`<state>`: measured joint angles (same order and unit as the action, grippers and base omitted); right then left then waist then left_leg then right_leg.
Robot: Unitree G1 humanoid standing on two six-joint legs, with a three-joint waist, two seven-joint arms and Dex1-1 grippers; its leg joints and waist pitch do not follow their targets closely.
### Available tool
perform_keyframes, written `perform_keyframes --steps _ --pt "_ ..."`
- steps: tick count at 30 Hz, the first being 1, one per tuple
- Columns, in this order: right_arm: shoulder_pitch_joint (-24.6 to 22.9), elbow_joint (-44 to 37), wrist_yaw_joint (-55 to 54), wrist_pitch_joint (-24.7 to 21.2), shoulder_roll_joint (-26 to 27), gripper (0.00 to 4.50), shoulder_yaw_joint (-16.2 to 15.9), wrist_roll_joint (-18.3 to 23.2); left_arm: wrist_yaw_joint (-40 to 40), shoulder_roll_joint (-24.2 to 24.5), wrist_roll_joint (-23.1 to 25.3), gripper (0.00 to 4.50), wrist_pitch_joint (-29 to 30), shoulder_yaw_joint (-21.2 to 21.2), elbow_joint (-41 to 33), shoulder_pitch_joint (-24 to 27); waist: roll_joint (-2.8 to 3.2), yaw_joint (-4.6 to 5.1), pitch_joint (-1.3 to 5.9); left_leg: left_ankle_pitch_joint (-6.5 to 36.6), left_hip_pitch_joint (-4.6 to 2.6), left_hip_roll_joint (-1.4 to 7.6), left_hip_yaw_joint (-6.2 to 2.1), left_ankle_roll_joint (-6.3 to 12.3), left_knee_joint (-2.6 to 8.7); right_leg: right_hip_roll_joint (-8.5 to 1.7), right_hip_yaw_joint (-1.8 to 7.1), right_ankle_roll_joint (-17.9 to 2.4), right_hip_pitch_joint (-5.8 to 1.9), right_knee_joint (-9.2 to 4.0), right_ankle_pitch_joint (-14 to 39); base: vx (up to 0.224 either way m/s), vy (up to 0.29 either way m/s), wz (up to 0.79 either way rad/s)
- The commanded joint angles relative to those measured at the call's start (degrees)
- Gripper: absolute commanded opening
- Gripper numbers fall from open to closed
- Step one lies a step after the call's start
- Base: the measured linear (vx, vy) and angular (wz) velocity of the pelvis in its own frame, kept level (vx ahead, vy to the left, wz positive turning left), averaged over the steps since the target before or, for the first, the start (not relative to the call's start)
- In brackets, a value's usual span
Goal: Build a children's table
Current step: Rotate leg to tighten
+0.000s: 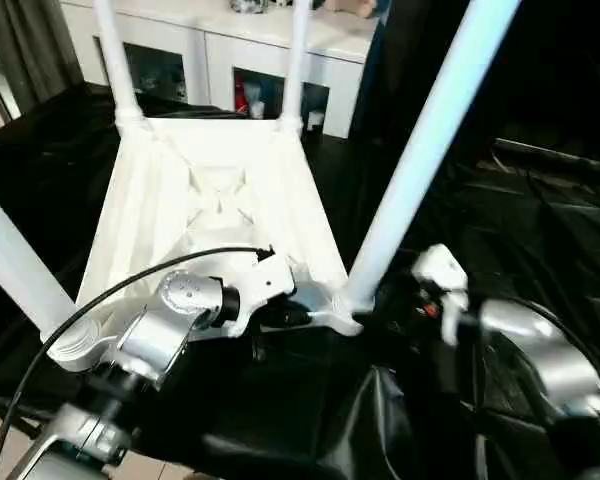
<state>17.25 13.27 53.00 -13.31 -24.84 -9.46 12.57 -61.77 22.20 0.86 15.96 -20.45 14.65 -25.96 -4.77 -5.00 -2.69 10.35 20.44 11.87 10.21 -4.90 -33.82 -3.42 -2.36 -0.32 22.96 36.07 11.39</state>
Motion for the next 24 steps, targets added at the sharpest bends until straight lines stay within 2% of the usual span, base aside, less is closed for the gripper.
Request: perform_keyframes --steps 1,2,3,5,7,10,18,20,21,24 --pt "0.44 0.53 0.20 -1.05 -0.29 4.50 0.44 -0.25 -1.70 0.06 -0.64 0.06 1.04 -2.00 -0.02 1.02 -0.08 -0.14 3.14 10.54 -0.26 1.37 -0.25 1.47 3.71 -3.91 2.27 -9.57 -2.35 -4.74 12.58 0.000 0.000 0.00" --pt "0.52 0.60 0.49 -0.99 -0.20 4.50 0.40 -0.30 -2.16 0.21 -0.63 0.06 1.06 -2.08 0.05 0.99 -0.10 -0.16 3.15 10.21 -0.24 1.37 -0.26 1.52 3.71 -3.88 2.26 -9.74 -2.40 -4.66 11.91 0.000 0.000 0.00" --pt "0.56 0.66 0.62 -0.90 -0.17 4.31 0.36 -0.32 -2.30 0.25 -0.63 0.01 1.06 -2.09 0.10 0.97 0.10 -0.17 3.17 10.08 -0.19 1.34 -0.23 1.46 3.69 -3.86 2.27 -9.96 -2.47 -4.60 10.89 0.000 0.000 0.00" --pt "0.78 1.26 1.65 -0.32 0.09 4.20 0.18 -0.22 -2.77 0.42 -0.57 0.00 0.95 -2.13 0.53 0.73 -0.05 -0.15 3.18 10.07 -0.16 1.29 -0.23 1.53 3.69 -3.87 2.25 -10.06 -2.56 -4.55 10.64 0.000 0.000 0.00" --pt "0.94 1.91 1.94 0.24 0.23 3.89 -0.08 -0.37 -2.64 0.32 -0.64 0.00 1.12 -1.94 0.90 0.40 0.01 -0.15 3.06 10.94 -0.19 1.30 -0.23 1.38 3.73 -3.98 2.27 -9.79 -2.50 -4.79 12.57 0.000 0.000 0.00" --pt "1.12 2.80 2.43 1.09 0.23 3.79 -1.01 -0.51 -2.29 0.02 -0.49 0.00 1.39 -1.85 1.70 -0.30 -0.10 -0.10 2.96 12.21 -0.28 1.31 -0.31 0.96 3.84 -3.96 2.24 -9.15 -2.39 -5.02 15.36 0.000 0.000 0.00" --pt "2.08 4.07 3.84 1.62 0.53 2.96 -1.14 -0.89 -2.20 -0.35 -0.73 0.00 1.35 -1.48 2.37 -0.73 -0.17 -0.13 3.05 12.20 -0.26 1.38 -0.36 0.81 3.87 -4.02 2.26 -9.26 -2.39 -4.99 14.74 0.000 0.000 0.00" --pt "2.26 4.46 4.45 1.75 0.41 2.89 -1.25 -0.71 -2.20 -0.24 -0.82 0.00 1.27 -1.37 2.52 -0.68 -0.39 -0.13 3.02 11.90 -0.17 1.34 -0.31 0.98 3.84 -4.02 2.28 -9.28 -2.44 -5.02 14.48 0.000 0.000 0.00" --pt "2.38 4.72 4.63 1.82 0.41 2.78 -1.29 -0.59 -2.22 -0.16 -0.85 0.00 1.22 -1.32 2.60 -0.66 -0.25 -0.20 3.02 11.95 -0.24 1.36 -0.34 1.00 3.85 -4.06 2.26 -9.27 -2.41 -4.99 14.83 0.000 0.000 0.00" --pt "2.87 5.52 5.42 2.12 0.40 2.75 -1.58 -0.40 -2.25 0.08 -0.81 0.00 1.13 -1.16 2.87 -0.76 -0.33 -0.17 2.97 12.21 -0.23 1.37 -0.32 1.07 3.85 -4.10 2.26 -9.20 -2.36 -5.10 15.81 0.000 0.000 0.00"
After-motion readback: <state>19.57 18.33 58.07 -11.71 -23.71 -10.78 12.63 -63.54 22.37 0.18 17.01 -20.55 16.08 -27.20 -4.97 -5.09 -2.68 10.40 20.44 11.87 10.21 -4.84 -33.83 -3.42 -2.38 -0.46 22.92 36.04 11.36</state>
